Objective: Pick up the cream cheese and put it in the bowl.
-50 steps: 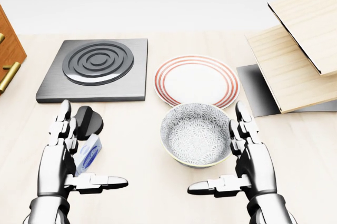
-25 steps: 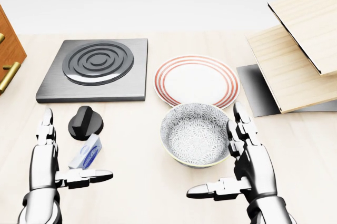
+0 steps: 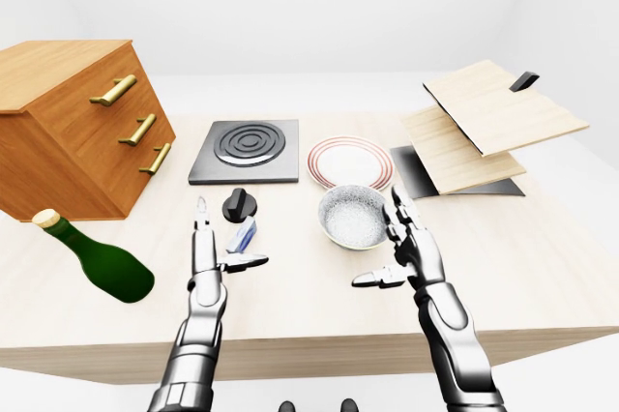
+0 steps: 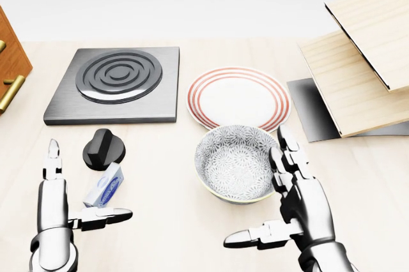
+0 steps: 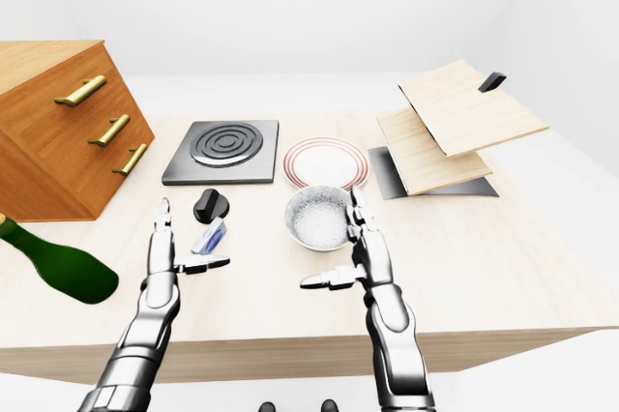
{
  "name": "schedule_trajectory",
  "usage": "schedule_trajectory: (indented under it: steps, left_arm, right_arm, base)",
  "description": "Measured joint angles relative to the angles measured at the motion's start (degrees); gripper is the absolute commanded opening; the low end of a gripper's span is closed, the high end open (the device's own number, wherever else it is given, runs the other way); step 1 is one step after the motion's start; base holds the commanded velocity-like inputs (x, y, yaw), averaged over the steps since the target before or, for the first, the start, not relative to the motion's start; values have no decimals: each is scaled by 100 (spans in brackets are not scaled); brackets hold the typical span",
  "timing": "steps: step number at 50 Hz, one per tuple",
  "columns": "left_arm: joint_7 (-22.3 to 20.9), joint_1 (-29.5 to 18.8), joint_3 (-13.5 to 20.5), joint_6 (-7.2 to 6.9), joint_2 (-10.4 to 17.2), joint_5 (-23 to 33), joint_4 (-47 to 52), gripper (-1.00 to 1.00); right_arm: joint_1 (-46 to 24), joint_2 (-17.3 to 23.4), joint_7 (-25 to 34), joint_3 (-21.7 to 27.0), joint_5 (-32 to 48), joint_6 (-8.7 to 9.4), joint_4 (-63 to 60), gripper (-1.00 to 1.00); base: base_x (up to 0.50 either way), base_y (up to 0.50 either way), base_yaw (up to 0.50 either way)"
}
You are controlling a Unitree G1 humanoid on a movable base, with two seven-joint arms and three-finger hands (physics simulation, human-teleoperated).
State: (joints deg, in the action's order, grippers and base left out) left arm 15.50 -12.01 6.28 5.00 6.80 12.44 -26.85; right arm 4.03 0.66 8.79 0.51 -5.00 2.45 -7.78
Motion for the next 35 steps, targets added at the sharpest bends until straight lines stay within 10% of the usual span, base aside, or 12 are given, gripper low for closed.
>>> schedule_trajectory:
  steps: [34,35]
  left_arm:
    - [972,-791,-209,0,78,634,-1895,100]
    - [984,-805,-212,0,81,637,-1931,31]
  right_arm:
    - [110,-9,158,-77,-77,96,-213,100]
    - [111,-9,159,-77,-78,99,-217,100]
  base:
    - [0,0,0]
    - [0,0,0]
